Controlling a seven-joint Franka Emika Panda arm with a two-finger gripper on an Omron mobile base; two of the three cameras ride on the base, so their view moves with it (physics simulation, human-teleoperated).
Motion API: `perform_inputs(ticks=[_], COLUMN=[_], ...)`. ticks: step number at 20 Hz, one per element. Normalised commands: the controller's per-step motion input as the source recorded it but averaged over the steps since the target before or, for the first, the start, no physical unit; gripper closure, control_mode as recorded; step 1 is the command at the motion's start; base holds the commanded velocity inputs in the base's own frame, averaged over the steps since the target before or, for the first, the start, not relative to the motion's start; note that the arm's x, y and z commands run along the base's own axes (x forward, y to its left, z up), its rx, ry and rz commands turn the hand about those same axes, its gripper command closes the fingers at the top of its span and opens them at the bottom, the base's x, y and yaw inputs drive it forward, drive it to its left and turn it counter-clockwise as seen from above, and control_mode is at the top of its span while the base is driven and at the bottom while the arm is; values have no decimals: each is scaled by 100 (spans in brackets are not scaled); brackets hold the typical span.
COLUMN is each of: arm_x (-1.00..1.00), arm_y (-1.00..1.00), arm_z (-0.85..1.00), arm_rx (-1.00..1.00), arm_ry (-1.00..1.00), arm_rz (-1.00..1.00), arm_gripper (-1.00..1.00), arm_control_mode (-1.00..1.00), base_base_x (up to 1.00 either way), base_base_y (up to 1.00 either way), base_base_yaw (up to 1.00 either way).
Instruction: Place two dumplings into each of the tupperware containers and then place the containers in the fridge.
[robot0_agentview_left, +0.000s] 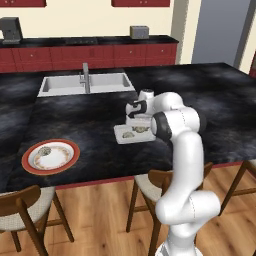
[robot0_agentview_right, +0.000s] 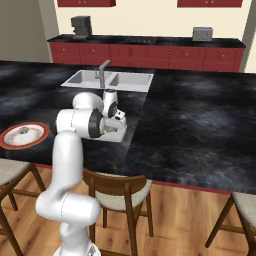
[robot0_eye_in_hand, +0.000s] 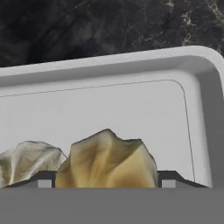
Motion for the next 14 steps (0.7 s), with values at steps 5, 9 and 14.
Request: perform_inputs(ticks=[5, 9, 14], arm_x=[31, 15, -11], arm_y=[11, -1, -13], arm_z=[-41, -6, 2], arm_rx=[-1, 0, 0], arm_ry=[6, 0, 0], arm_rz=[0, 0, 0], arm_gripper=[-100, -100, -100], arm_control_mode=[-100, -100, -100], base_base_x=[0, 0, 0], base_base_y=[0, 0, 0], base_base_yaw=[0, 0, 0])
